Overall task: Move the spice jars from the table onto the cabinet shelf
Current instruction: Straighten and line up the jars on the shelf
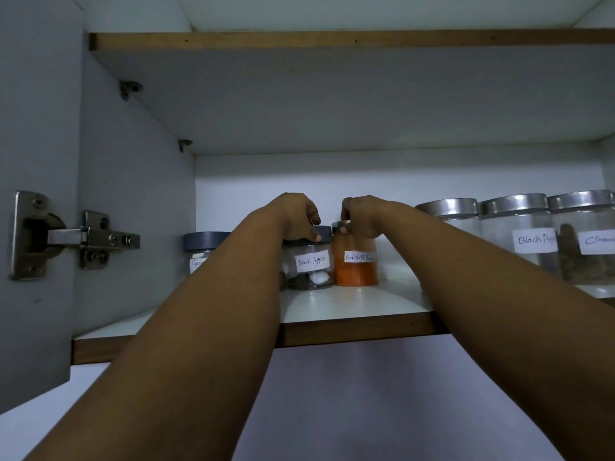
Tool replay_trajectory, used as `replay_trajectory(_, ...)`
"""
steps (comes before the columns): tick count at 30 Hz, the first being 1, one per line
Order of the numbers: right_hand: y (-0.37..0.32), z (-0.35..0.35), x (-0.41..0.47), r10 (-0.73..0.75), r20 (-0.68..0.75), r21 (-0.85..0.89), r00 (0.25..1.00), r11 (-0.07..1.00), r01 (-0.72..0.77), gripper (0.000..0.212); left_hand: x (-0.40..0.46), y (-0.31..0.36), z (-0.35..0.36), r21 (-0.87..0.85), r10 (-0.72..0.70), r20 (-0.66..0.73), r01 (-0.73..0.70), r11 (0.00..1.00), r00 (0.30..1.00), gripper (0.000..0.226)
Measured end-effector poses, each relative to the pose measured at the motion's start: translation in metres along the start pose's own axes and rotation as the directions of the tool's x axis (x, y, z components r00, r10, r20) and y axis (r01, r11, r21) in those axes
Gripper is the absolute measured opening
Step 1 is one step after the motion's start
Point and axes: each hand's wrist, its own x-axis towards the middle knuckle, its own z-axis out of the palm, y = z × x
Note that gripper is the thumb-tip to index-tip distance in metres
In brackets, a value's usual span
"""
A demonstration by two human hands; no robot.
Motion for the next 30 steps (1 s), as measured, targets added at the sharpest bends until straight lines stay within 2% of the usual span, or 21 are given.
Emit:
replay_trajectory(5, 0.002, 0.003, 0.002, -0.010, -0.014, 0.037, 1.000, 0.999, 0.011, 0.048, 0.002, -0.003, -0.001, 0.020, -0.026, -0.006, 0.026, 0.999, 1.000, 0.035)
replay_trajectory(8, 0.002, 0.005, 0.001, -0.005, -0.019, 0.131, 1.000, 0.991, 0.007, 0.049, 0.003, -0.003, -0.002, 0.008, -0.037, -0.054, 0.037, 0.999, 0.998, 0.038)
replay_trajectory(13, 0.003, -0.002, -0.003, -0.005, -0.146, 0.205, 0.989, 0.978, 0.035, 0.037, 0.009, 0.003, 0.000, 0.043, 0.002, -0.150, 0.005, 0.999, 0.989, 0.042)
replay_trajectory(17, -0.011, -0.010, -0.022, 0.045, -0.234, 0.219, 0.971, 0.976, 0.008, 0.051, 0.004, 0.014, 0.005, 0.047, 0.077, -0.254, -0.067, 0.997, 0.964, 0.045)
replay_trajectory(19, -0.016, -0.019, -0.035, 0.002, -0.316, 0.153, 0.949, 0.987, 0.049, 0.054, -0.003, 0.020, 0.004, 0.127, 0.206, -0.423, -0.167, 0.978, 0.882, 0.033)
replay_trajectory(21, -0.012, -0.034, -0.047, -0.052, -0.416, 0.125, 0.908, 0.986, 0.113, 0.046, -0.009, 0.026, -0.003, 0.212, 0.324, -0.603, -0.246, 0.946, 0.729, 0.021)
replay_trajectory(22, -0.007, -0.043, -0.055, -0.069, -0.469, 0.122, 0.881, 0.982, 0.142, 0.040, -0.012, 0.030, -0.006, 0.236, 0.352, -0.656, -0.262, 0.936, 0.667, 0.018)
replay_trajectory(23, 0.001, -0.054, -0.063, -0.083, -0.520, 0.111, 0.850, 0.980, 0.163, 0.034, -0.015, 0.033, -0.009, 0.248, 0.362, -0.678, -0.264, 0.932, 0.640, 0.017)
replay_trajectory(25, 0.023, -0.077, -0.081, -0.097, -0.574, 0.068, 0.813, 0.984, 0.165, 0.028, -0.021, 0.039, -0.014, 0.230, 0.330, -0.671, -0.236, 0.944, 0.664, 0.017)
replay_trajectory(27, 0.052, -0.098, -0.097, -0.074, -0.562, 0.033, 0.824, 0.993, 0.112, 0.026, -0.026, 0.052, -0.021, 0.160, 0.251, -0.668, -0.194, 0.968, 0.701, 0.020)
replay_trajectory(30, 0.099, -0.124, -0.119, 0.033, -0.509, 0.125, 0.860, 0.992, 0.036, 0.037, -0.033, 0.086, -0.034, 0.000, 0.193, -0.672, -0.262, 0.965, 0.715, 0.012)
